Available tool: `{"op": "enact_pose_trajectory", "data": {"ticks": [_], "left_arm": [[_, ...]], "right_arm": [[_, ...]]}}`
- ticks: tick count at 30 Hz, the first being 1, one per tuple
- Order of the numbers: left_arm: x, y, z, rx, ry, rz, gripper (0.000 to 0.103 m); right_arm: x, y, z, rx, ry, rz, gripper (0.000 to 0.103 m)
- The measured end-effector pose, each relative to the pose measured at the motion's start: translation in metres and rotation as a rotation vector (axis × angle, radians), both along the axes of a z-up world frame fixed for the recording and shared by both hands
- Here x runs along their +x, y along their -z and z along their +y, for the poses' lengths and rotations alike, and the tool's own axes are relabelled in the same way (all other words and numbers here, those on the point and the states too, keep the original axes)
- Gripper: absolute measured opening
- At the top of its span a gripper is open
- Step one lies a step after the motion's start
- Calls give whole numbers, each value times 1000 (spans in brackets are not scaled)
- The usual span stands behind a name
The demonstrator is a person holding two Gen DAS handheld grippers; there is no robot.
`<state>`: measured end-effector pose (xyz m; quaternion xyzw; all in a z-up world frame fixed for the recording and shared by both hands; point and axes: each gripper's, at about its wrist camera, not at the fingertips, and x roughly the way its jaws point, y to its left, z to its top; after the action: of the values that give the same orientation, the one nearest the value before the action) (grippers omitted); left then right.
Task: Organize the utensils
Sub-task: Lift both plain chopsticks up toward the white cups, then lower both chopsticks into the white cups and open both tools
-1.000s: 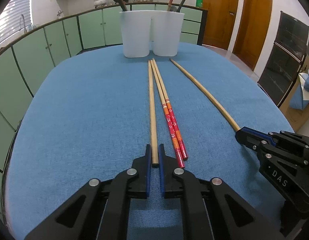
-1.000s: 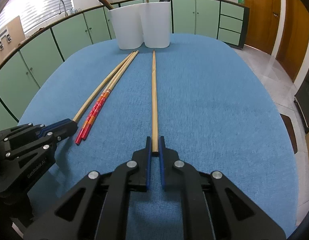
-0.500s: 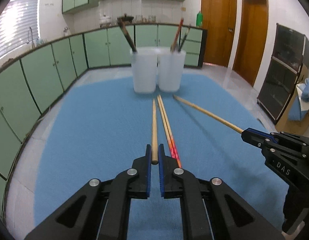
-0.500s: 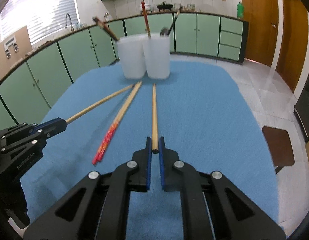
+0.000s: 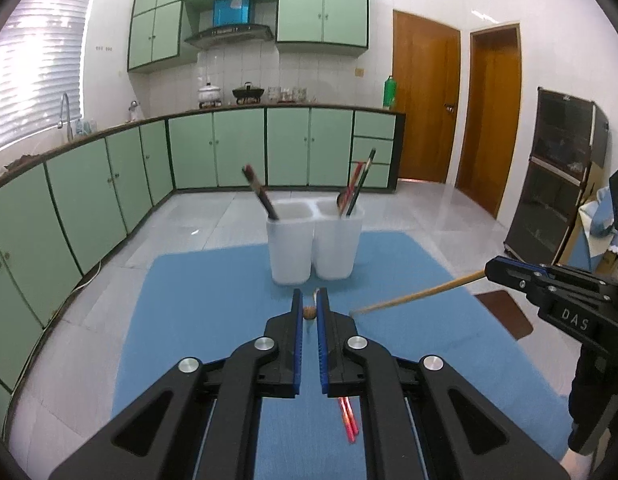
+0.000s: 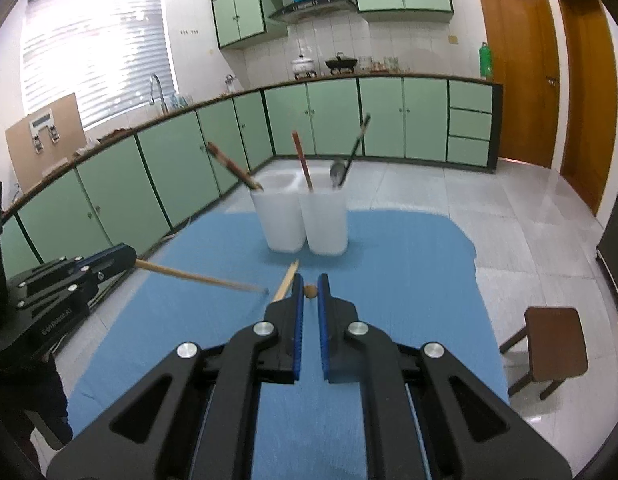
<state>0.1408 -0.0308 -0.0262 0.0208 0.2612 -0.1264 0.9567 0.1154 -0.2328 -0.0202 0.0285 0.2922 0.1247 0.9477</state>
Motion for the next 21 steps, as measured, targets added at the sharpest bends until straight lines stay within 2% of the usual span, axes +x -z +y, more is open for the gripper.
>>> {"op": "enact_pose_trajectory", "data": {"ticks": [5, 12, 21], "left_arm": [[13, -16, 2, -21, 16, -14, 7], [22, -31, -2, -30, 45, -32, 6], [40, -62, -10, -30, 70, -101, 6]], "right_arm": [[14, -31, -4, 16, -29, -26, 6], [34, -56, -7, 18, -53, -32, 6], [63, -105, -13, 1, -51, -130, 6]]}}
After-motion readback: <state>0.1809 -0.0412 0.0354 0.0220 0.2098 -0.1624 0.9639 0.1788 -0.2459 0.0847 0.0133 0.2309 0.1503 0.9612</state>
